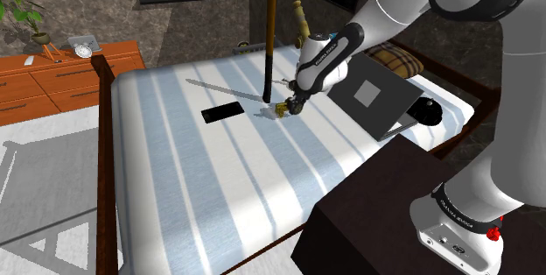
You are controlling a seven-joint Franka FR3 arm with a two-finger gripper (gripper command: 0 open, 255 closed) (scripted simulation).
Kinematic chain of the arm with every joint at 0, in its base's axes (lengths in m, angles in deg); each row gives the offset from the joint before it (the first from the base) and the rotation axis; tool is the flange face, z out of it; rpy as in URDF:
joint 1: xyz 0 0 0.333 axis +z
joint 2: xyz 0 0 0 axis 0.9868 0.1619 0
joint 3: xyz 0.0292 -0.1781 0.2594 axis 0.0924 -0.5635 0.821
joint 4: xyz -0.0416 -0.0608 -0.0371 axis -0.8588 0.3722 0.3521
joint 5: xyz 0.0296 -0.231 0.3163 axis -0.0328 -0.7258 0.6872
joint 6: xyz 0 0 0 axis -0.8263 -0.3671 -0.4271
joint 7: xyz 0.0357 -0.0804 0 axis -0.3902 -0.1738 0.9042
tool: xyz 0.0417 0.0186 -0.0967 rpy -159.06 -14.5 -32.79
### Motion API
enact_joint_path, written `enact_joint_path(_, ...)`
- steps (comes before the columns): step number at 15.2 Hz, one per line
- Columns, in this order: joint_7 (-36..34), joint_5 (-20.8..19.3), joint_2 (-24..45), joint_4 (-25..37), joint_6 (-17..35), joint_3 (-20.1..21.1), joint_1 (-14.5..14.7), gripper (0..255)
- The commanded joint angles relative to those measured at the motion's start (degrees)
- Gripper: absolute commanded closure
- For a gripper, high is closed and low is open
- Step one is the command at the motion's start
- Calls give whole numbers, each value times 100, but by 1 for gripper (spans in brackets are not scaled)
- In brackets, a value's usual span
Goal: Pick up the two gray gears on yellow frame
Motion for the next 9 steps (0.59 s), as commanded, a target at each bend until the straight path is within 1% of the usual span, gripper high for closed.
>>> enact_joint_path(1, 0, -1, -146, -41, -106, -1, 0, 255)
enact_joint_path(9, -6, -6, -639, -138, -502, -6, 3, 255)
